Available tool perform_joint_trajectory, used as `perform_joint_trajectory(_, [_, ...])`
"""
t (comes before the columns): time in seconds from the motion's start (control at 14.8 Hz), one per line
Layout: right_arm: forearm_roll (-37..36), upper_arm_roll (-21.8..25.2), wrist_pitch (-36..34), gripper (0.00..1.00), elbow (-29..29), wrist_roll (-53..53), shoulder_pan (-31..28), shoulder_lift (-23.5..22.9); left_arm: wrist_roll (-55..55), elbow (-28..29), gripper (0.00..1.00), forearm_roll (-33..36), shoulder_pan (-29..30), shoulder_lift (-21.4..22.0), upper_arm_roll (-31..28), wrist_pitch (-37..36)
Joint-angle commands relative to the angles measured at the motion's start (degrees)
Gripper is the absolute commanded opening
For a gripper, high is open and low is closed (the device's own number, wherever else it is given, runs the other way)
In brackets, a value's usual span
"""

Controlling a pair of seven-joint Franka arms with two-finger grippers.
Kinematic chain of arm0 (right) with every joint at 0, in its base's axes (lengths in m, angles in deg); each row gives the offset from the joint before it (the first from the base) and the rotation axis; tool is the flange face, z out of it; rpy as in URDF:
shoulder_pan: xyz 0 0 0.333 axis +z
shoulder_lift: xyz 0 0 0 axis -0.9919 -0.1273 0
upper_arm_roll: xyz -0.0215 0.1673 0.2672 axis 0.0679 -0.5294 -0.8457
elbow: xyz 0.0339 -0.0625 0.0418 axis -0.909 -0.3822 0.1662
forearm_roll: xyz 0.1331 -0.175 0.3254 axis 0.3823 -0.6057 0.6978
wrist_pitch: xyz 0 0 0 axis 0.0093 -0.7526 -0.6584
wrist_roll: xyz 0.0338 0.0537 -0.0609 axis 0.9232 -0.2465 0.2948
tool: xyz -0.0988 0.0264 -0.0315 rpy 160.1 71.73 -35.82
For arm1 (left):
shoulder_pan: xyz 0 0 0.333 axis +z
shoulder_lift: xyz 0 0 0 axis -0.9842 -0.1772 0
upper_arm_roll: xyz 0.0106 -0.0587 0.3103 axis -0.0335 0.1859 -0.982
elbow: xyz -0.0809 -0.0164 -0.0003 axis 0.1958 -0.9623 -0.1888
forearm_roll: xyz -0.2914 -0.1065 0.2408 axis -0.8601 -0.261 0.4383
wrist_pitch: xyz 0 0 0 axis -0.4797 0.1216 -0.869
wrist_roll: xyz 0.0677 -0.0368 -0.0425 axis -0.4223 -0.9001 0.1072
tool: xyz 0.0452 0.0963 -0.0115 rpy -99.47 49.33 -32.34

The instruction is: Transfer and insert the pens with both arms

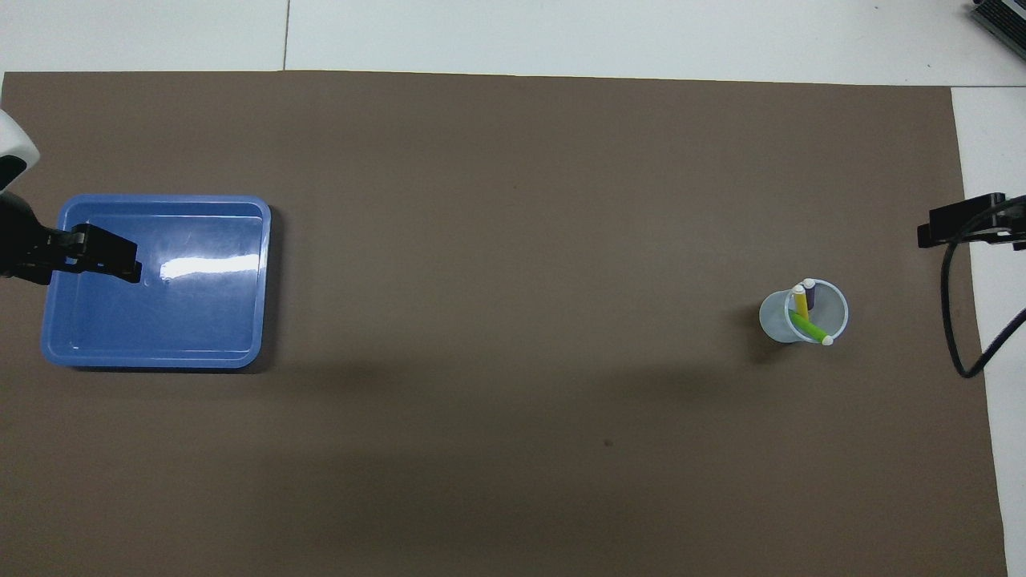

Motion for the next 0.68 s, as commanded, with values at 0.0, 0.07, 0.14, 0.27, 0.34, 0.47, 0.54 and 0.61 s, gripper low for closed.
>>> perform_joint_trajectory(0.0, [-0.41,-0.10,-0.52,1.00,0.80,-0.46,-0.39,-0.17,-0.20,-0.11,1.00,0.75,0.30,0.57,0.04,-1.12])
perform_joint_trajectory(0.07, [-0.41,-0.10,-0.52,1.00,0.80,-0.46,-0.39,-0.17,-0.20,-0.11,1.00,0.75,0.30,0.57,0.04,-1.12])
perform_joint_trajectory(0.14, [-0.41,-0.10,-0.52,1.00,0.80,-0.37,-0.39,-0.17,-0.28,-0.11,1.00,0.75,0.30,0.57,-0.05,-1.12])
perform_joint_trajectory(0.27, [-0.41,-0.10,-0.52,1.00,0.80,-0.37,-0.39,-0.26,-0.20,-0.11,1.00,0.75,0.30,0.57,0.04,-1.12])
perform_joint_trajectory(0.34, [-0.41,-0.10,-0.52,1.00,0.80,-0.29,-0.39,-0.17,-0.28,-0.11,1.00,0.75,0.21,0.57,0.04,-1.12])
perform_joint_trajectory(0.47, [-0.41,-0.01,-0.61,1.00,0.80,-0.29,-0.39,-0.17,-0.37,-0.11,1.00,0.75,0.30,0.57,-0.05,-1.04])
perform_joint_trajectory(0.54, [-0.58,-0.10,-0.61,1.00,0.80,-0.29,-0.39,-0.17,-0.37,-0.11,1.00,0.75,0.21,0.57,-0.05,-1.12])
perform_joint_trajectory(0.61, [-0.84,-0.10,-0.61,1.00,0.80,-0.29,-0.39,-0.17,-0.37,-0.11,1.00,0.75,0.30,0.57,-0.05,-1.12])
